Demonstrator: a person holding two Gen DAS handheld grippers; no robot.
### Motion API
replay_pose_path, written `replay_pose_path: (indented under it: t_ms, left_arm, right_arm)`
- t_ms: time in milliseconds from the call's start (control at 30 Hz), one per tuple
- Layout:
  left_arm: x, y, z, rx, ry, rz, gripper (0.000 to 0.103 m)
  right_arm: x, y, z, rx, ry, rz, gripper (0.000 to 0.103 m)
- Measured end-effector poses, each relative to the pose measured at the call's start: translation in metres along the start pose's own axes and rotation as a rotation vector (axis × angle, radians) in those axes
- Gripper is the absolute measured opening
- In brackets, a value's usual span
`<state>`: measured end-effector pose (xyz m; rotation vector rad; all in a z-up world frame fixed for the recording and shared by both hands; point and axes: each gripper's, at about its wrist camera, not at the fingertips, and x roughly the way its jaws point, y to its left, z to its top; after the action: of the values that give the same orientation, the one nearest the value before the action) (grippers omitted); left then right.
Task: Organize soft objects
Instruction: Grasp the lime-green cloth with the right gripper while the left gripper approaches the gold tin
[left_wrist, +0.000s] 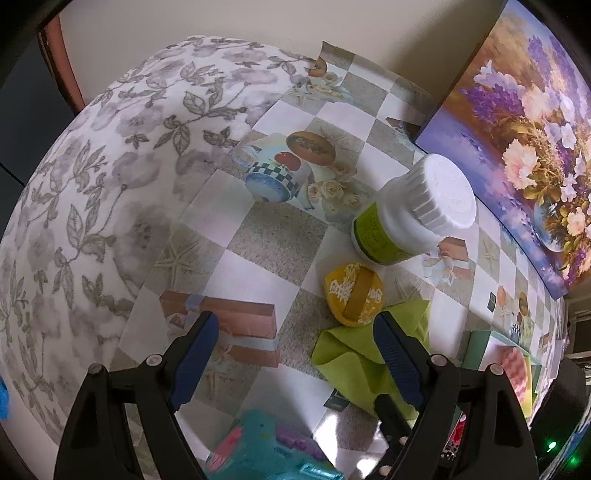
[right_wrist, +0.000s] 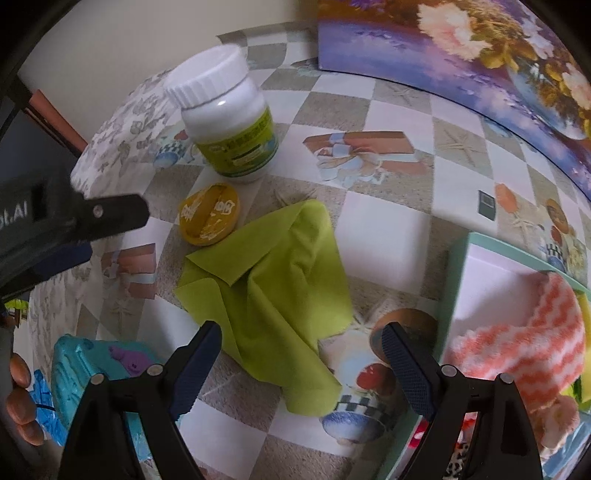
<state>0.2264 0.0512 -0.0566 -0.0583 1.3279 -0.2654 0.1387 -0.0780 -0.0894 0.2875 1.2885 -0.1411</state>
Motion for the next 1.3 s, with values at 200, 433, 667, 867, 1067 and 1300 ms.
replay_pose_path:
  t_ms: [200, 433, 667, 867, 1067, 1300]
  left_arm:
    - [0.007, -0.005, 0.003, 0.015, 0.008, 0.001, 0.086]
    - [0.009, -0.003, 0.004, 0.010, 0.013, 0.002, 0.086]
    - [0.009, -0.002, 0.004, 0.010, 0.015, 0.003, 0.086]
    - [0.009, -0.003, 0.004, 0.010, 0.018, 0.005, 0.086]
    - [0.010, -0.003, 0.005, 0.013, 0.021, 0.007, 0.086]
    - [0.011, -0.003, 0.005, 0.014, 0.021, 0.007, 0.086]
  right_arm:
    - [0.012, 0.007, 0.002, -0.017, 0.014, 0.000, 0.091]
    - [0.020, 0.019, -0.001, -0.043, 0.016, -0.014, 0.091]
    - [0.025, 0.022, 0.000, -0.039, 0.003, -0.031, 0.091]
    - [0.027, 0.017, 0.001, -0.024, -0.011, -0.063, 0.090]
    - [0.026, 0.003, 0.005, -0.017, -0.028, -0.075, 0.084]
    - [0.015, 0.000, 0.004, -0.016, -0.054, -0.067, 0.064]
